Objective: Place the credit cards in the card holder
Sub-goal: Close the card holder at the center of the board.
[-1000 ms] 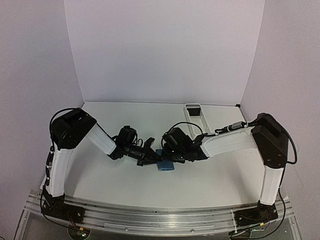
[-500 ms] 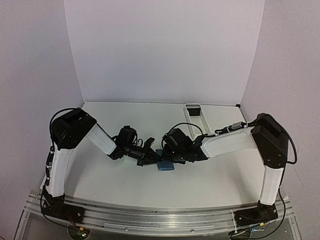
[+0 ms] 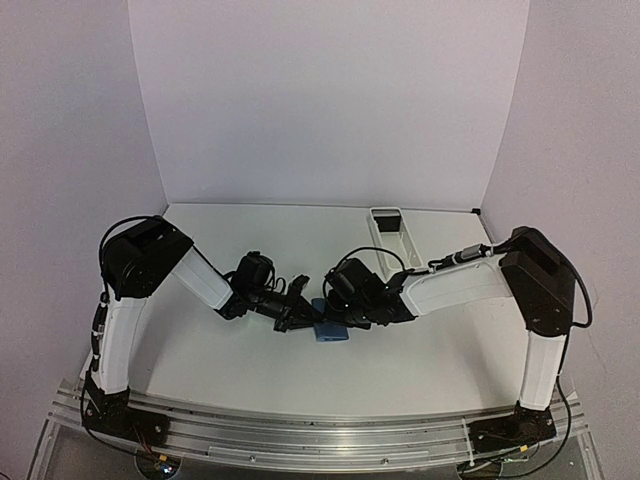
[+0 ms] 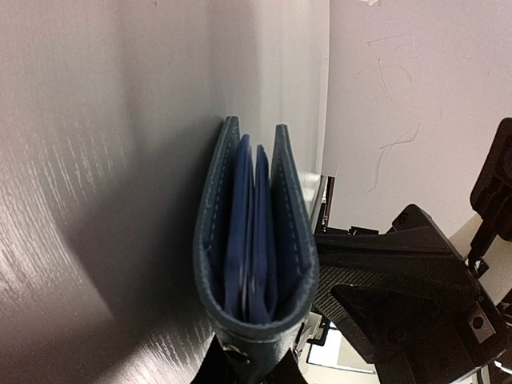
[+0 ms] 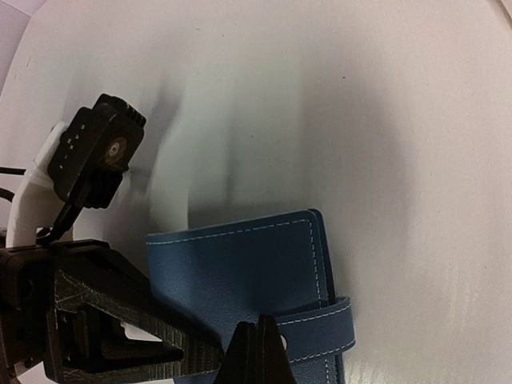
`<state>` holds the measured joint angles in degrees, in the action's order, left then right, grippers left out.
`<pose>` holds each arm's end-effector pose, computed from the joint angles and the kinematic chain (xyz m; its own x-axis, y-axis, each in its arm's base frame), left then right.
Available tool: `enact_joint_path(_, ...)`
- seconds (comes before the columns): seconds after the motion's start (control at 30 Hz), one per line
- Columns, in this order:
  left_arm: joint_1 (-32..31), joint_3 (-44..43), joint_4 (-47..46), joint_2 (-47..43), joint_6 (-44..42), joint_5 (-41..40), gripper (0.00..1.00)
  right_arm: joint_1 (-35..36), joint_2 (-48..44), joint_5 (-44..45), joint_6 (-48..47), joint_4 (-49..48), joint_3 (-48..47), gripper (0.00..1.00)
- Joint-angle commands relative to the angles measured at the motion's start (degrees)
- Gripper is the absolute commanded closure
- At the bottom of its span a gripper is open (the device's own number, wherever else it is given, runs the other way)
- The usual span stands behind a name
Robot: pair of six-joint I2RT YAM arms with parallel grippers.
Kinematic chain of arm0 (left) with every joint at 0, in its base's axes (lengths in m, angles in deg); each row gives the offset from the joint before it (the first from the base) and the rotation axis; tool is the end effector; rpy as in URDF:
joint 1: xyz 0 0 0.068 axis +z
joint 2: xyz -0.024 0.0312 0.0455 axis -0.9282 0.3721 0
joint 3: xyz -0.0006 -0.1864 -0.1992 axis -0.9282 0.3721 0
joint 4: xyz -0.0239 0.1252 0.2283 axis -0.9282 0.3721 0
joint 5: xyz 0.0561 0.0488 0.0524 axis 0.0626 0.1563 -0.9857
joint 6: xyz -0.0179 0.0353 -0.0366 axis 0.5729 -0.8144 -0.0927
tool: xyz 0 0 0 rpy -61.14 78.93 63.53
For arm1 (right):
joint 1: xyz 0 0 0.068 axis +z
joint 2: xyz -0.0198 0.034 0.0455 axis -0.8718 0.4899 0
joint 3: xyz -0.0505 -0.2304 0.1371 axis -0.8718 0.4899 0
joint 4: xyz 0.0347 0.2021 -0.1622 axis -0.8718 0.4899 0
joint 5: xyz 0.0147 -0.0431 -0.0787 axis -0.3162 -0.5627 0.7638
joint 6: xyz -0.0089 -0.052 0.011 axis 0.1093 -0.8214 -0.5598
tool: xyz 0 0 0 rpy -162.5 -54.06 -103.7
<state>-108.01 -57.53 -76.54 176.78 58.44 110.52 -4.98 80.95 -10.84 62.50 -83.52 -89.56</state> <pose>0.2950 -0.2838 0.0652 -0.9866 0.1591 -0.0370 0.0857 0.3114 -0.9464 0.2395 0.3301 0.1469 -0.7746 0.1866 -0.6043 -0.0764 0.9209 0.3823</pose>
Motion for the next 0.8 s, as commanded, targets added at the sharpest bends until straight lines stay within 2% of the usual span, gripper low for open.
enact_joint_path(0.0, -0.75, 3.37, 12.30, 6.96, -0.15, -4.66, 1.00, 0.08, 0.90, -1.08, 0.65, -0.31, -0.64, 1.00)
enact_joint_path(0.33, -0.75, 2.77, 12.39, 7.13, -0.03, -4.62, 1.00, 0.38, 2.11, -2.05, 1.71, -0.55, -1.47, 1.00)
enact_joint_path(0.77, -0.76, 2.59, 12.83, 7.36, -0.11, -4.43, 1.00, 0.83, 0.89, -1.77, 5.00, -0.61, 2.93, 1.00)
